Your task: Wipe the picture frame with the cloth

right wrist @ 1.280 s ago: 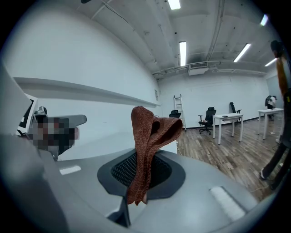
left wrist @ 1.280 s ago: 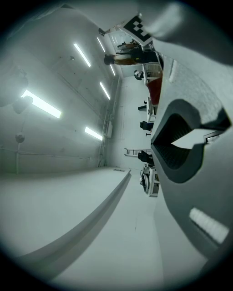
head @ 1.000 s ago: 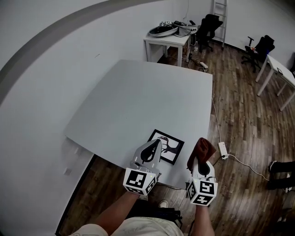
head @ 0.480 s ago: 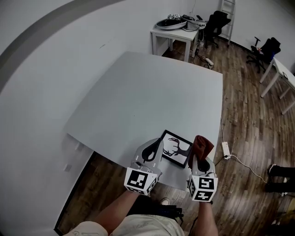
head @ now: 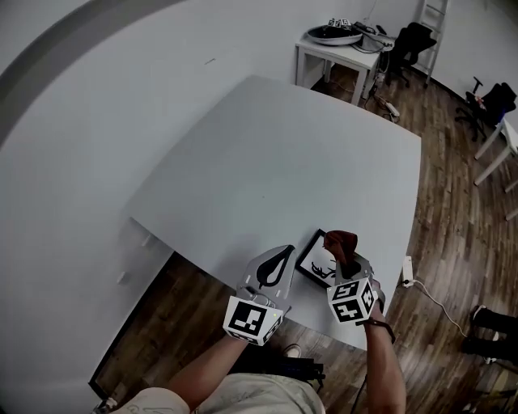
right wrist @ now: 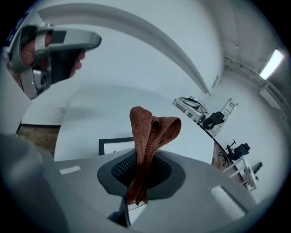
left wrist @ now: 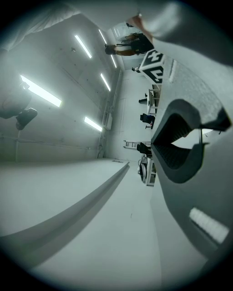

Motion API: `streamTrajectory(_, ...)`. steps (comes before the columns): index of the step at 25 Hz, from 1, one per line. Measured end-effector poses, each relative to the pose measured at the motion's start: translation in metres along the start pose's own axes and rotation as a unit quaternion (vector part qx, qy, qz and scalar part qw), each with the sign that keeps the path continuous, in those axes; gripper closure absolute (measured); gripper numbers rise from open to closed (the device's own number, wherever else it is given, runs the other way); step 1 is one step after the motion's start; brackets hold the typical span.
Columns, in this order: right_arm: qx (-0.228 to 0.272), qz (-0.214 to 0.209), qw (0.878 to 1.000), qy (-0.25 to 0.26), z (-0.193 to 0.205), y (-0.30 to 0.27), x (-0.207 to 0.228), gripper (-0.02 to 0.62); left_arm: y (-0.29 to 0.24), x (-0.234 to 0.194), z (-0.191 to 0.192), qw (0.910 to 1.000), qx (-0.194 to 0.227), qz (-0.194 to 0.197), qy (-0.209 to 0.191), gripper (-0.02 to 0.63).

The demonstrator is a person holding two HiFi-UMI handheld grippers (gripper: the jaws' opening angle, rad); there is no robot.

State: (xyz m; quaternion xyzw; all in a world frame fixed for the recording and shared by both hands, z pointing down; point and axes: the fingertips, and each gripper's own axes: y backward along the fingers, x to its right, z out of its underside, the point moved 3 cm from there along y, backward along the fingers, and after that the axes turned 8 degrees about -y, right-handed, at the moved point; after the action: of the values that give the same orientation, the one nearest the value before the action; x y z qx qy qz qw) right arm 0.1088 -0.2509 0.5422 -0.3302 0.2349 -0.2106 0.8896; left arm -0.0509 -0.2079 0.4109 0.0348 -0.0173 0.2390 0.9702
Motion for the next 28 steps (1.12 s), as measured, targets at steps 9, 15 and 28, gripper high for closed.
streamTrajectory(9,-0.131,0.018,0.973,0.188,0.001,-0.084,-0.006,0.537,0.010,-0.024,0.014,0.9996,-0.012,-0.017,0.020,0.606)
streamTrajectory(15,-0.165,0.035,0.958,0.232,0.014,-0.109,-0.007,0.536,0.018,-0.028,0.026,0.9992,-0.023,-0.022,0.024,0.604)
streamTrajectory(28,-0.173,0.026,0.952,0.249,0.014,-0.103,-0.024,0.535,0.017,-0.034,0.025,0.9991,-0.017,-0.020,0.032,0.604)
